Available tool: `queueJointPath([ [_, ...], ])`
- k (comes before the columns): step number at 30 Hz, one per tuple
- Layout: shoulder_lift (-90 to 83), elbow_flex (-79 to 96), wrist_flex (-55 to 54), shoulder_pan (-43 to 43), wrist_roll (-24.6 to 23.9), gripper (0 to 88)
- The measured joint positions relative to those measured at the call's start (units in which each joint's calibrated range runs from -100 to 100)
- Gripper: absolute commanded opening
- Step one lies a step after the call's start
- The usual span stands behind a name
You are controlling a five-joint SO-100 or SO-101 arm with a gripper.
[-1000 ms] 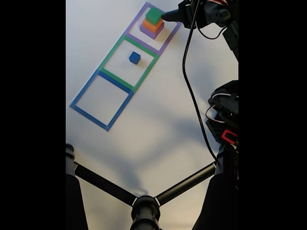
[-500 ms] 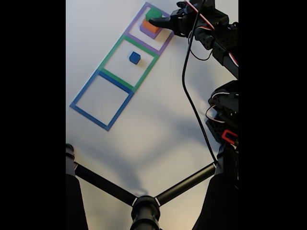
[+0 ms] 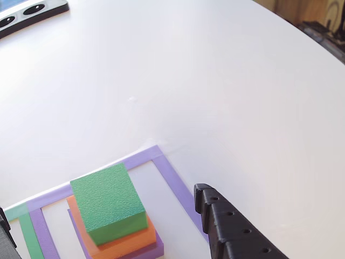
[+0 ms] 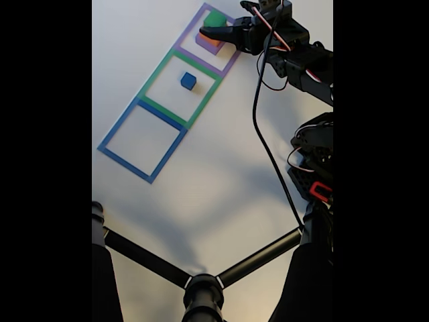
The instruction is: Tower of hanoi
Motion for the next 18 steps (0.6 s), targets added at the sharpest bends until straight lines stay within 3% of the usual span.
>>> queueJointPath([
  [18,10.26,2.49,-12.68,-1.80,0.00,44.3],
])
